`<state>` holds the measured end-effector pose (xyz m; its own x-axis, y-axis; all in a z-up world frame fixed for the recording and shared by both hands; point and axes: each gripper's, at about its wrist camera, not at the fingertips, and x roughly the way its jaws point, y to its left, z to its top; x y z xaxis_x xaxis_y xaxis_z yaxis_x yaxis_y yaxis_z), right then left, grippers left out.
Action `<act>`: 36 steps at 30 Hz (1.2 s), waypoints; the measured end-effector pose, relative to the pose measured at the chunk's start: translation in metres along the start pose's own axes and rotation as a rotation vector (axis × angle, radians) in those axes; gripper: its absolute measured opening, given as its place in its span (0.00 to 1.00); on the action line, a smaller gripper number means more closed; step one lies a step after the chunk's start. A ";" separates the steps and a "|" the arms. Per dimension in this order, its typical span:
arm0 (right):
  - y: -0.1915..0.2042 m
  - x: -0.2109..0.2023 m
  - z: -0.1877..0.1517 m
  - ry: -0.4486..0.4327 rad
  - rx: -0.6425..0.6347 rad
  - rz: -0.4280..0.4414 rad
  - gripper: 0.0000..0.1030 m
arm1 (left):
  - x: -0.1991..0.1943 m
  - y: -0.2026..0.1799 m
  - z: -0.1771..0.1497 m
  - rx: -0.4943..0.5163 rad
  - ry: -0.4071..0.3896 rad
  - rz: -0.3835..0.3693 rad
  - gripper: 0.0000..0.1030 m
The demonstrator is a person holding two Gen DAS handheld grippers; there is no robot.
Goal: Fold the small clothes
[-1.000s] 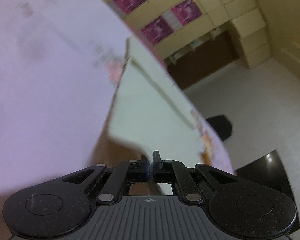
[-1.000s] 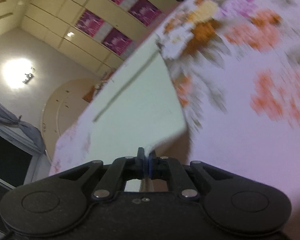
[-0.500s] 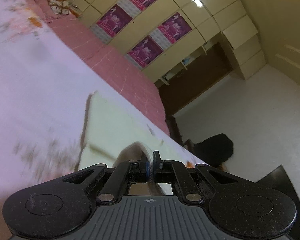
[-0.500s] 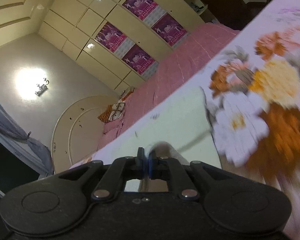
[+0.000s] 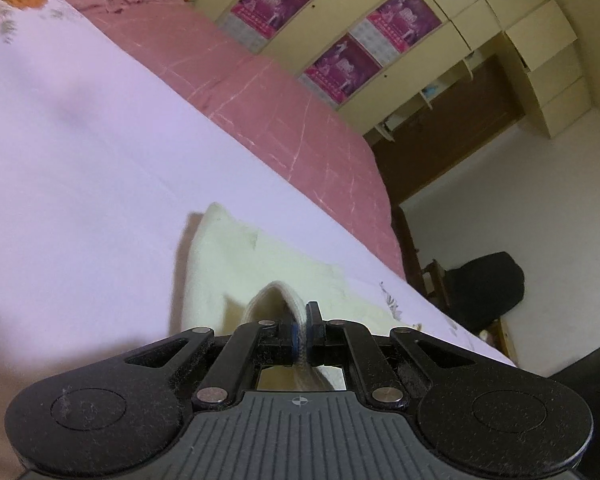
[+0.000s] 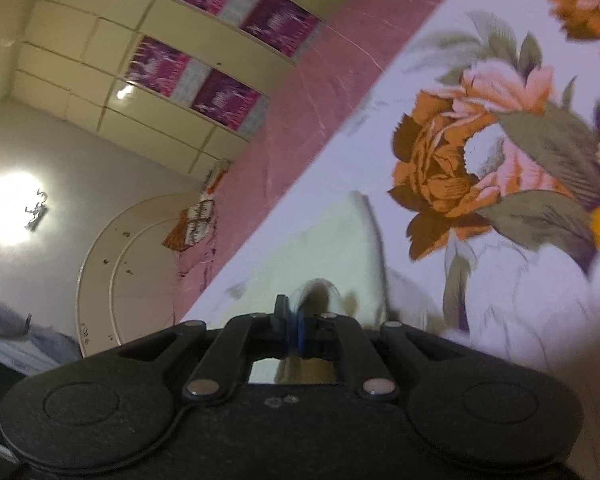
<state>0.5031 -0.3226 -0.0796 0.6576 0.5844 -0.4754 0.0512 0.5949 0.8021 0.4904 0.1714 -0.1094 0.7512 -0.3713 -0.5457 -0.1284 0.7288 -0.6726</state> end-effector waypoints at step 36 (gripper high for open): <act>0.088 0.006 -0.038 -0.131 -0.756 -0.292 0.04 | -0.016 -0.048 -0.002 0.413 -0.166 0.215 0.03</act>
<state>0.4830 -0.2459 -0.0256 0.7809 0.3073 -0.5438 -0.2556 0.9516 0.1706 0.4833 0.1411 -0.0697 0.8334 -0.1153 -0.5405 -0.0496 0.9584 -0.2810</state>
